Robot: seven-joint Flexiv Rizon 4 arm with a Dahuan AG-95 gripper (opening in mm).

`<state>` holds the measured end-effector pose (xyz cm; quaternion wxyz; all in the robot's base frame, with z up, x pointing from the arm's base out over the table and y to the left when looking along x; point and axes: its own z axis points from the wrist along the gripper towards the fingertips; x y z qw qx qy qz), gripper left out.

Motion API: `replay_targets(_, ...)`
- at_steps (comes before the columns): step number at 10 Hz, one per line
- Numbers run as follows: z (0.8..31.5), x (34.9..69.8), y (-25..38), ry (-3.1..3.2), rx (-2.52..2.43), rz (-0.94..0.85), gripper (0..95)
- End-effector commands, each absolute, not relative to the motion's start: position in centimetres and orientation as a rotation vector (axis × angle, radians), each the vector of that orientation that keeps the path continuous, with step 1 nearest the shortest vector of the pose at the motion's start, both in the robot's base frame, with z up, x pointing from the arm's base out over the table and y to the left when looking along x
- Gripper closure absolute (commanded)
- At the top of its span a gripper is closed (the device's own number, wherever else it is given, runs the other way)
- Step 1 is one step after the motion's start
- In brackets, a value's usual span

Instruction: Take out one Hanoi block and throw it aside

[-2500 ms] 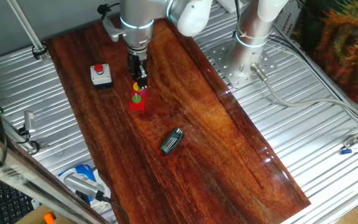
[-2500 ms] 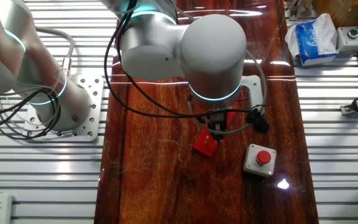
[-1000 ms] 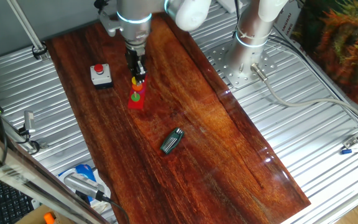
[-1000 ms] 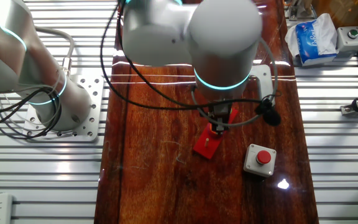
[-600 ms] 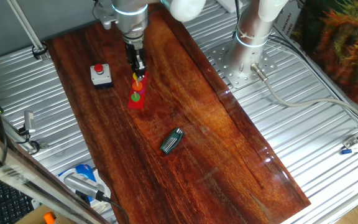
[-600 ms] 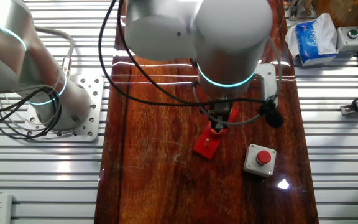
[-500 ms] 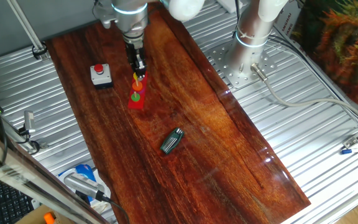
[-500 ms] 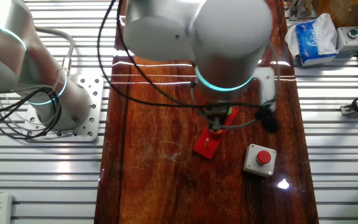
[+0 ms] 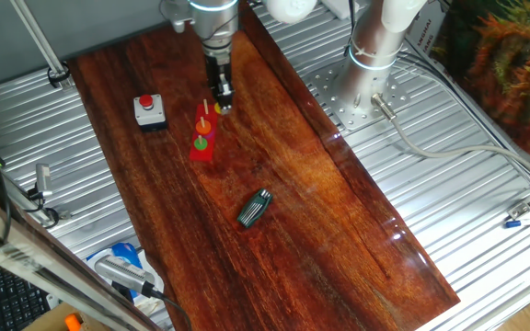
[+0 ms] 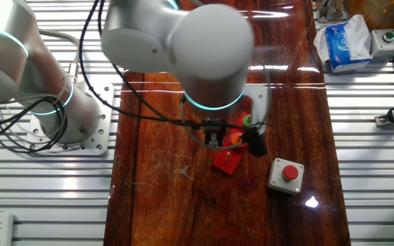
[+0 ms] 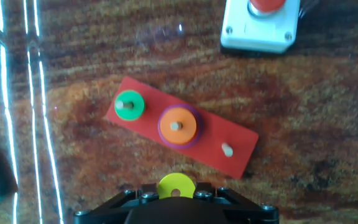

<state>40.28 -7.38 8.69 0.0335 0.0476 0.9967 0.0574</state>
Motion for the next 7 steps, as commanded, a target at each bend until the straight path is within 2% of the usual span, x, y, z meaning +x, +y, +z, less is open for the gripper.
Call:
replay_targets(1,8.62,40.46,-7.29,3.064,0.036,0.207,76.0)
replay_targets(2,8.61,40.46,-7.29,3.06,0.03,0.211,38.0)
replay_targets(3,8.61,40.46,-7.29,3.059,0.02,0.205,19.0)
replay_targets(5,8.61,40.46,-7.29,3.059,0.001,0.201,19.0)
replay_targets(6,8.6,40.46,-7.29,3.061,-0.014,0.196,38.0)
replay_targets(7,8.57,40.46,-7.3,3.065,-0.023,0.19,38.0)
